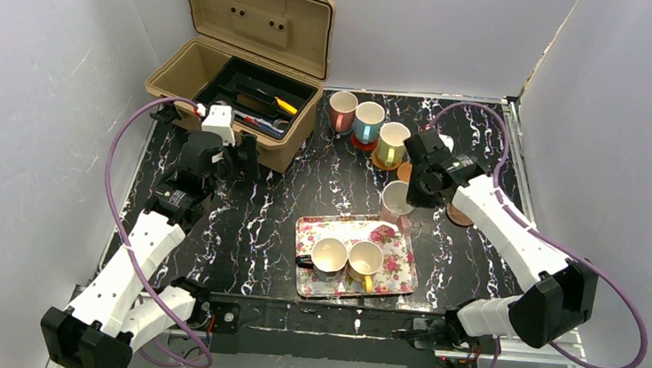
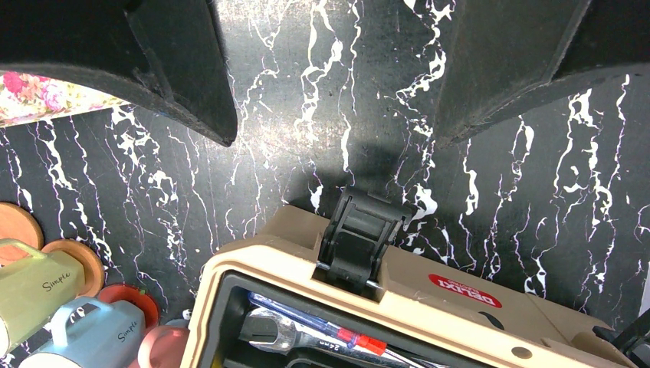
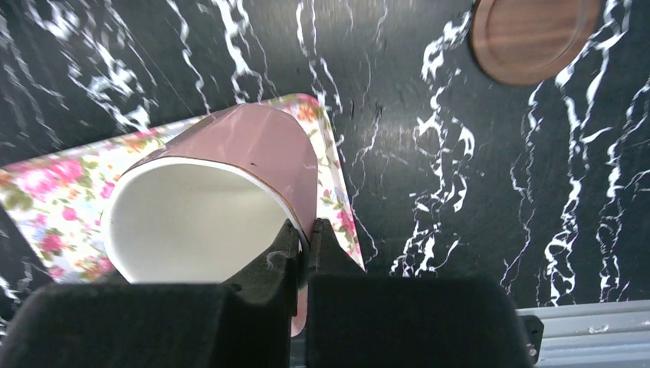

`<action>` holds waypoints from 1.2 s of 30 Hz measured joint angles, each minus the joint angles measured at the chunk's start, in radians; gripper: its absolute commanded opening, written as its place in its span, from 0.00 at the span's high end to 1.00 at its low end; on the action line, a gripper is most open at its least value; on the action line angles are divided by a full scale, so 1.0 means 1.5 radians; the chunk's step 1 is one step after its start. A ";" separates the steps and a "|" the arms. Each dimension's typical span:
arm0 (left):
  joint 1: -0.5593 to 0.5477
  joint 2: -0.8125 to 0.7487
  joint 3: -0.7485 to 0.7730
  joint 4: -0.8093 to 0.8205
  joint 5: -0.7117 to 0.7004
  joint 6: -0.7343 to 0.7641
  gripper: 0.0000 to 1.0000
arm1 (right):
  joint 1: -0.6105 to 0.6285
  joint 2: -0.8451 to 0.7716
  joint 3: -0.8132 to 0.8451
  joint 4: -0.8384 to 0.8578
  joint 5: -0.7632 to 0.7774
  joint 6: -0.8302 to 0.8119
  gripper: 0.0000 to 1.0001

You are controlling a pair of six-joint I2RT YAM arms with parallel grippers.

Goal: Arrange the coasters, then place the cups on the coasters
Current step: Pick up the cup from the tray, then place the cup on the coaster.

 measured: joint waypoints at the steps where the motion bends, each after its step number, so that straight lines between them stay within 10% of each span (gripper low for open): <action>1: 0.000 0.000 0.000 0.000 0.000 0.000 0.02 | -0.004 -0.003 0.018 -0.004 0.005 -0.003 0.99; 36: 0.000 0.000 0.000 0.000 0.001 0.000 0.02 | -0.264 0.193 0.094 0.125 -0.046 -0.025 0.99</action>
